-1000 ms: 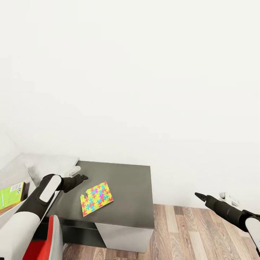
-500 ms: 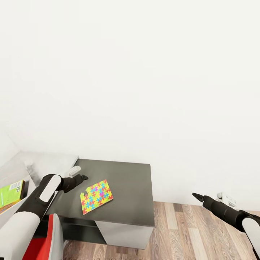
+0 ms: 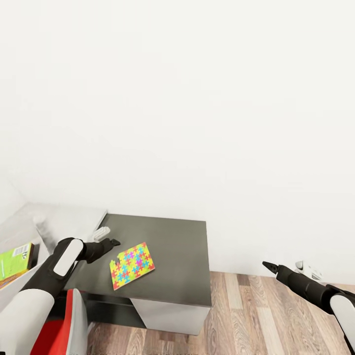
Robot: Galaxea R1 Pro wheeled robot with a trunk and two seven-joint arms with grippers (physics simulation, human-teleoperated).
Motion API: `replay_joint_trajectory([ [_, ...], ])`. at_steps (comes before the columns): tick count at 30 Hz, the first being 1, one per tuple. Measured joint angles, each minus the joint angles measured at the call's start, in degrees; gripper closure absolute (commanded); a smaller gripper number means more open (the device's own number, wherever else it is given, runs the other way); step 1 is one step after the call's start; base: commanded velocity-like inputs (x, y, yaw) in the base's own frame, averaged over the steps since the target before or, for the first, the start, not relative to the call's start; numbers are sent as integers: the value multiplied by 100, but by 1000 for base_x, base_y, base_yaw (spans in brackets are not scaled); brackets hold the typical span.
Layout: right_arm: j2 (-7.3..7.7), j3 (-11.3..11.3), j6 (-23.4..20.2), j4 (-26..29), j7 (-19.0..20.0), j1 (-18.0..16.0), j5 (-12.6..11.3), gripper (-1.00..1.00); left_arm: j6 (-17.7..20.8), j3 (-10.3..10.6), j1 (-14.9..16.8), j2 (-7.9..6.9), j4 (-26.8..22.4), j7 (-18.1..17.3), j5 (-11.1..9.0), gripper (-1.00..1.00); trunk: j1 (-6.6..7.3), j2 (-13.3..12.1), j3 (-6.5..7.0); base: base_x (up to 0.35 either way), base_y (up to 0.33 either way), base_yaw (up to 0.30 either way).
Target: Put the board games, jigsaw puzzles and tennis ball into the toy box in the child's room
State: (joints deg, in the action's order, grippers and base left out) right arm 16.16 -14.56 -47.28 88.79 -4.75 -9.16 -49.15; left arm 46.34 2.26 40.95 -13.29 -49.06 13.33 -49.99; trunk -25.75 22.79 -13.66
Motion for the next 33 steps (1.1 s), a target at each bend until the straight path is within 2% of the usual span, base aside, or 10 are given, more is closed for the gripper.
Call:
replay_joint_trajectory([
  [14, 0, 0, -3, 0, -10, -2, 0, -100, 33, -6, -3, -3, -1, -14, -9, -100, 0, 0, -130, 0, 0, 63],
  [20, 0, 0, -11, -6, -4, -10, 0, -100, 317, -34, -3, -20, -1, -23, -19, -100, 0, 0, -186, 0, 0, 63],
  [28, 0, 0, -9, -17, -5, -11, -5, -100, 495, -45, -1, -35, 4, -35, -54, -100, 0, 1, -261, 0, 0, 63],
  [33, -1, 0, -3, -40, -7, -16, -8, -100, 619, -35, -3, -35, 7, -428, -31, -100, 0, 1, -307, 0, 0, 63],
])
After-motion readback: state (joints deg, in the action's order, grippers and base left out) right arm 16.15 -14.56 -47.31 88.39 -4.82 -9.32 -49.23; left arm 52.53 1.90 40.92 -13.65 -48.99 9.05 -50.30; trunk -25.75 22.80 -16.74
